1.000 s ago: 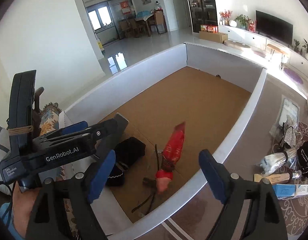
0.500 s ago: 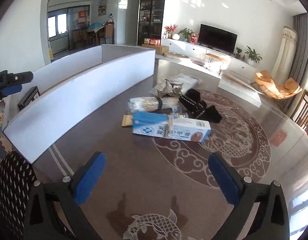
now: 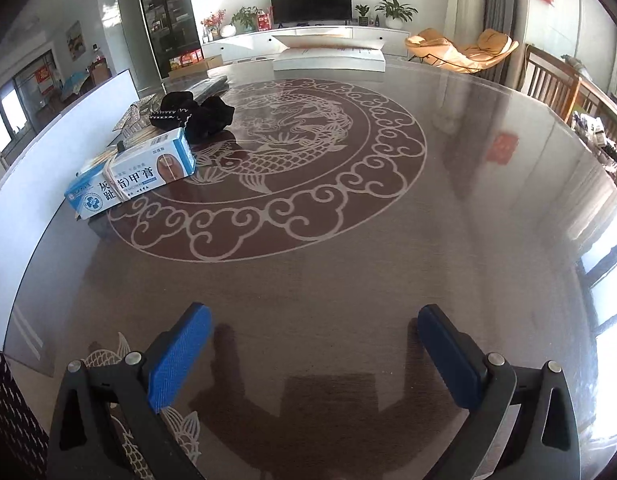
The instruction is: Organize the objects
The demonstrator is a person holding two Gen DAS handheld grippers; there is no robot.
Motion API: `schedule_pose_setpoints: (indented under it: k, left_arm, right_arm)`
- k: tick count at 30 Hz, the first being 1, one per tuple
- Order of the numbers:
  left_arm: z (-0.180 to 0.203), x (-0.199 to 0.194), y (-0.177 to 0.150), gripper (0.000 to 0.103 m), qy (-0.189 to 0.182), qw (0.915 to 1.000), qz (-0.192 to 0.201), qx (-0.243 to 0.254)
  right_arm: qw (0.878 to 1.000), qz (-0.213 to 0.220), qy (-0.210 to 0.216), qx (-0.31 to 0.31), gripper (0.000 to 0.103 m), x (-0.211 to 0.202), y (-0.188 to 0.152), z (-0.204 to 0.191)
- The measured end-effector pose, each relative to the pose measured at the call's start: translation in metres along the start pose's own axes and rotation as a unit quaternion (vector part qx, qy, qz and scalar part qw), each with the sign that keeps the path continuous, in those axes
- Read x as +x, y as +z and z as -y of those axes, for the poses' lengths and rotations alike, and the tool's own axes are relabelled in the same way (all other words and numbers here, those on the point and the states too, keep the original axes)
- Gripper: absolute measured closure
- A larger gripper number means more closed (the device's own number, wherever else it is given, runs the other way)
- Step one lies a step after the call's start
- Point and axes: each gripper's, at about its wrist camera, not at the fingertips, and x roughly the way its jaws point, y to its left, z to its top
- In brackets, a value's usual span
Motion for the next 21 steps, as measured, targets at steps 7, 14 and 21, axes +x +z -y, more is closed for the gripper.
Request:
schedule_pose_setpoints:
  k: [7, 14, 21]
  left_arm:
    - [-0.027, 0.028, -0.022, 0.008, 0.022, 0.9980, -0.048, -0.034]
    - [-0.039, 0.039, -0.028, 0.008, 0.044, 0.9957, -0.066, -0.048]
    - [-0.031, 0.039, -0.030, 0.008, 0.067, 0.9951, -0.070, -0.021]
  right_arm:
    - [0.999, -0.009, -0.026, -0.018, 0.000, 0.005, 0.001, -0.010]
    - [0.999, -0.009, -0.025, -0.018, 0.000, 0.005, -0.001, -0.009]
    - [0.999, -0.009, -0.025, -0.018, 0.000, 0.005, -0.001, -0.009]
